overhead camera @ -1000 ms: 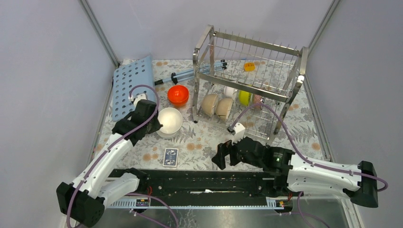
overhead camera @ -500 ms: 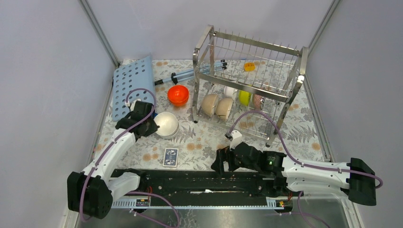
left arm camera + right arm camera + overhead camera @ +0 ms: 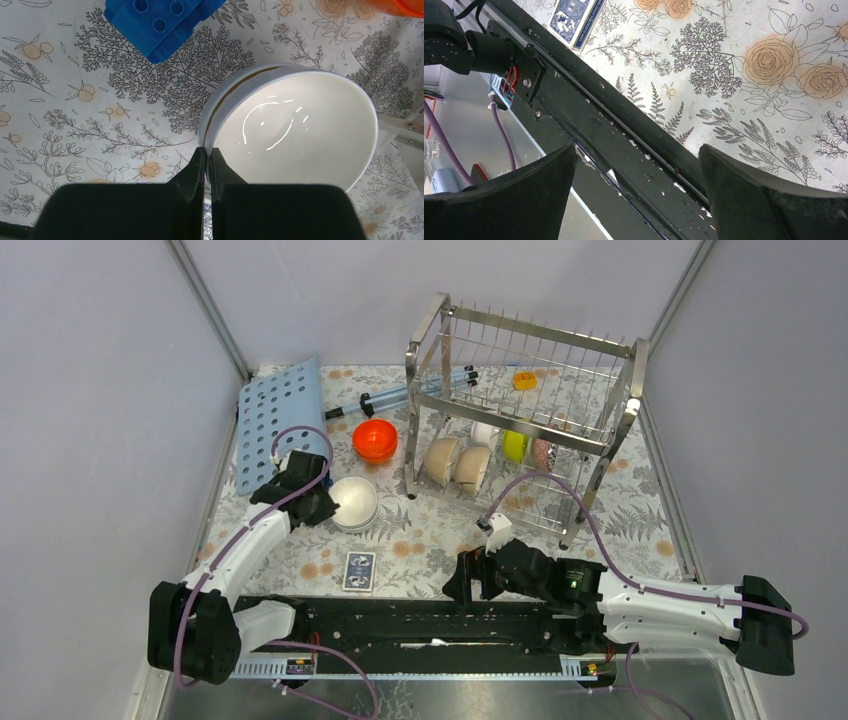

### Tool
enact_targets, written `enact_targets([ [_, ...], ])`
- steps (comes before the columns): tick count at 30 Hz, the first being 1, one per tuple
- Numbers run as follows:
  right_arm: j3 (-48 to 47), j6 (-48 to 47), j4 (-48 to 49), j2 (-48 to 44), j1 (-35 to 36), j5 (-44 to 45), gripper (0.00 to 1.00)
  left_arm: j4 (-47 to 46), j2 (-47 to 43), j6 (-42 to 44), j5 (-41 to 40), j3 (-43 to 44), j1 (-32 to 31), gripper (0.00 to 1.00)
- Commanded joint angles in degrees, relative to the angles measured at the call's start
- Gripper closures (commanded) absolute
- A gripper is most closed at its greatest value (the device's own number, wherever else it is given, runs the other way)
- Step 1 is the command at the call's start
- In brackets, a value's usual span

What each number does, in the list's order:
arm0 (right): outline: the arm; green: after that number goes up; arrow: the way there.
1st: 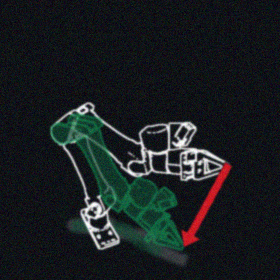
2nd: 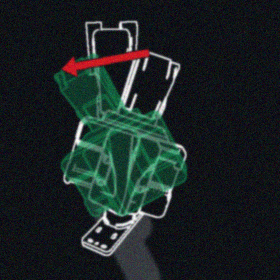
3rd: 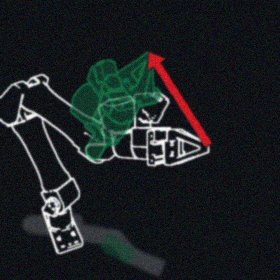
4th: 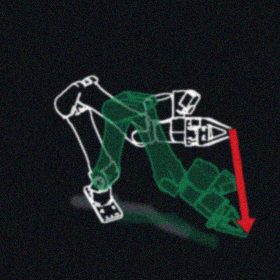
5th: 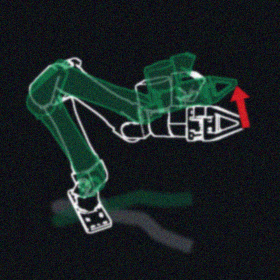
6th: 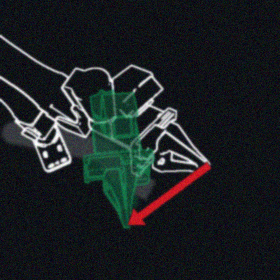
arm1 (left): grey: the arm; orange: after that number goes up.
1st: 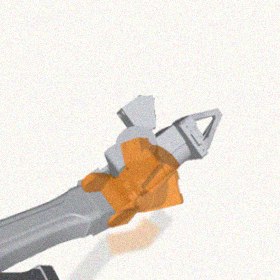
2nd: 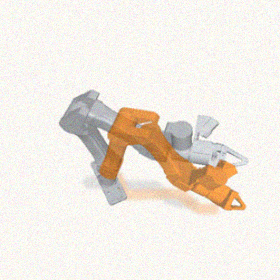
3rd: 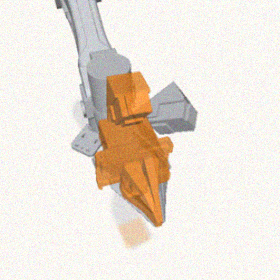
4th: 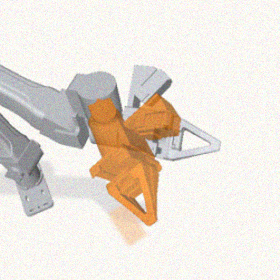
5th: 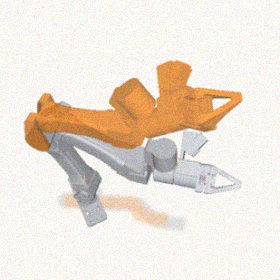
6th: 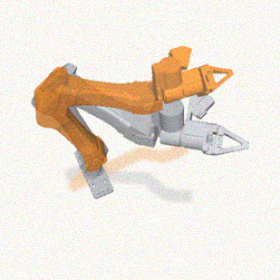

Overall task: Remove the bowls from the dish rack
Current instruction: Place the bowl with the bowl, then pick up the bowl from the dish rack.

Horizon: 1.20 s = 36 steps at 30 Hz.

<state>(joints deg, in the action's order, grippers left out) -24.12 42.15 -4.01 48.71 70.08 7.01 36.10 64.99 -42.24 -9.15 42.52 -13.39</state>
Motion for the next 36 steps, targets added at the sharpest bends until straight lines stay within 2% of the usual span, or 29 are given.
enact_targets([
  [1,0.2,0.6,0.3,-1.0,0.3,1.4,0.02,-4.4,0.0,0.0,1.5,0.2,0.2,1.0],
  [4,0.1,0.5,0.2,-1.0,0.2,1.4,0.02,-4.1,-0.2,0.0,1.7,0.0,0.2,0.93],
  [10,-0.5,0.0,-0.3,-0.7,0.2,1.5,0.01,-3.5,-1.6,0.6,2.8,0.1,0.2,0.63],
  [13,-1.0,-0.2,-1.0,-1.0,0.2,1.6,0.01,-2.7,-2.7,0.9,2.8,1.0,0.2,0.54],
  [20,-1.6,-0.8,-2.4,-1.9,0.2,2.7,0.01,0.1,-6.9,2.4,3.0,4.1,0.2,0.52],
  [25,-2.3,-0.9,-4.5,-3.7,0.2,6.2,0.01,-3.6,-11.4,4.2,11.4,4.4,-0.4,0.49],
  [30,-3.1,-1.4,-7.4,-7.0,0.2,11.5,0.01,-7.6,-11.7,6.1,13.4,5.0,-6.3,0.49],
  [36,-5.4,-2.4,-12.8,-10.2,0.3,16.4,0.01,-11.4,-6.3,5.5,11.0,6.6,-14.2,0.59],
])
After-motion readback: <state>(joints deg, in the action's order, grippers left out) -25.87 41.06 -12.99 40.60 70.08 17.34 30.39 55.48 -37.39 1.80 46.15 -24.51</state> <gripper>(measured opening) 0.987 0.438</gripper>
